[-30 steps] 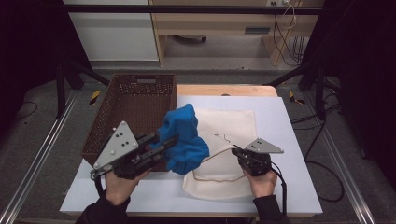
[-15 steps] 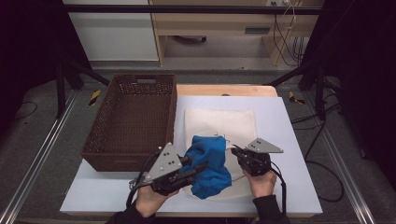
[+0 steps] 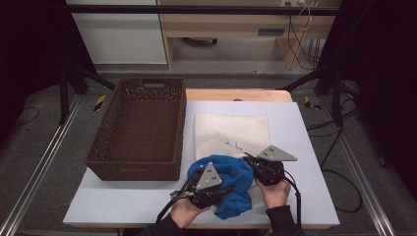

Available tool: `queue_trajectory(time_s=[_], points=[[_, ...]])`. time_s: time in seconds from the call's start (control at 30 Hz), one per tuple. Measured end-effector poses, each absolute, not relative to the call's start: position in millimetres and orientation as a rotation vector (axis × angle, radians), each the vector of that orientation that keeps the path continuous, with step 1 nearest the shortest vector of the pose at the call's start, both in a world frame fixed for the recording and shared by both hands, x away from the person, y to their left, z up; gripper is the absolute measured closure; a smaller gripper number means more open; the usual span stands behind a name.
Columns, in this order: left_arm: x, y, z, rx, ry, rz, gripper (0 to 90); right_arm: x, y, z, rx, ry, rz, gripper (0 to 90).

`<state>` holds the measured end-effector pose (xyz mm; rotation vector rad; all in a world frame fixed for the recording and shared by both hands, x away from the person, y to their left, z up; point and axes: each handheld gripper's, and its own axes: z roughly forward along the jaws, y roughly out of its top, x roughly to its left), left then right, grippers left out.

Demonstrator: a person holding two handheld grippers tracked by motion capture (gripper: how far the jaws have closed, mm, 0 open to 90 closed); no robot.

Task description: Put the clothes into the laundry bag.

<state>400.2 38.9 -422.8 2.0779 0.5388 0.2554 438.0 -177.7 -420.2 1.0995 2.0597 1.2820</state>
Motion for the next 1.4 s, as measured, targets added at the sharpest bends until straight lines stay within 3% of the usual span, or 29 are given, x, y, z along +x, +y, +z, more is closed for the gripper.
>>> queue_trajectory(time_s=[0.37,0.53,0.67,0.77,0.9,1.1,1.27,1.4], points=[[433,15,-458,2.164,0.67,0.296,70.4,437,-177,-421,1.092,2.064,1.286,87.8],[439,11,-463,2.144,0.71,0.298,59.2,437,-176,-422,1.089,2.071,1.283,87.8],[432,17,-454,2.147,0.691,0.281,44.4,436,-177,-423,1.092,2.079,1.276,87.8],[421,31,-437,2.113,0.678,0.302,41.1,436,-178,-422,1.097,2.071,1.278,87.8],[414,52,-415,2.082,0.67,0.426,35.9,436,-180,-422,1.096,2.066,1.277,87.7],[434,74,-407,2.073,0.753,0.494,32.7,436,-179,-422,1.099,2.067,1.274,87.7],[448,76,-417,2.1,0.805,0.449,37.3,436,-180,-422,1.098,2.07,1.273,87.7],[449,76,-422,2.134,0.793,0.358,66.5,436,-180,-422,1.101,2.071,1.274,87.8]])
